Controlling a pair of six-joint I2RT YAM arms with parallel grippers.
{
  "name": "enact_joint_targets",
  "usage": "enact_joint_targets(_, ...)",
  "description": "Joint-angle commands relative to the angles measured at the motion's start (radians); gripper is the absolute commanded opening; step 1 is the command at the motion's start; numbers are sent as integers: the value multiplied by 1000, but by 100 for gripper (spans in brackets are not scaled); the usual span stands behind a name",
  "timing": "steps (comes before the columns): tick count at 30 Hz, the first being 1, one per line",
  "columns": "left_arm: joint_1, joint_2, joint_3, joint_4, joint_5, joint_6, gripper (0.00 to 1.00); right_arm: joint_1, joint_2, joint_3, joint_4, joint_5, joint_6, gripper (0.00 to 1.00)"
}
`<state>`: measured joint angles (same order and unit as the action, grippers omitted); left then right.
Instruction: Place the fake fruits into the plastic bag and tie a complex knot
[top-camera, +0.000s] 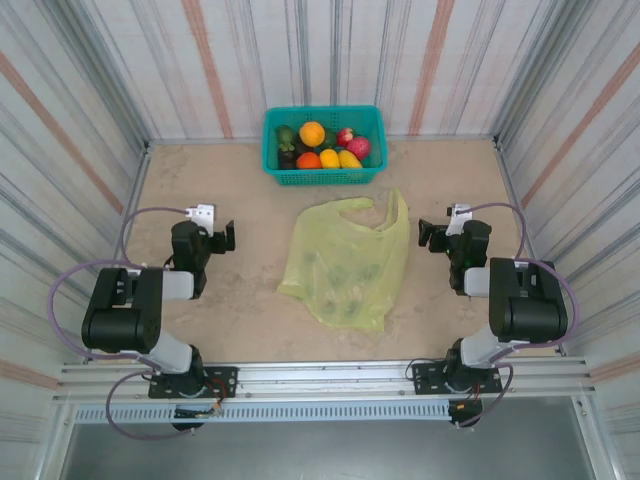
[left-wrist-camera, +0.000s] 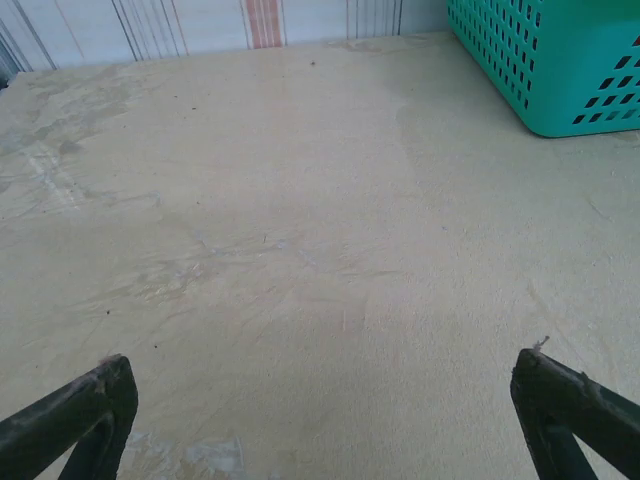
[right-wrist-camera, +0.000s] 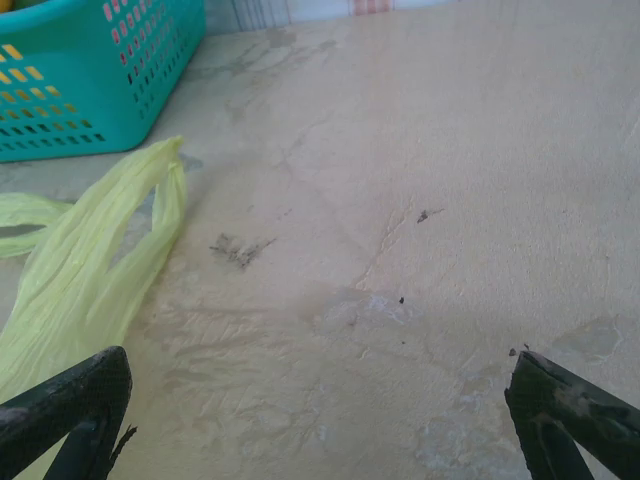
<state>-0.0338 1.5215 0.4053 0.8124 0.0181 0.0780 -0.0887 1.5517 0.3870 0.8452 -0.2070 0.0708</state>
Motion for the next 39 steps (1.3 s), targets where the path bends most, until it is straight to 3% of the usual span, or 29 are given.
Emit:
enact_joint_targets(1, 10, 1, 1, 13, 11, 6, 99, -4, -6, -8, 17, -6, -8, 99)
enact_joint_targets(39, 15, -18, 9, -30, 48, 7, 99, 1, -8, -9, 21, -1, -10, 99)
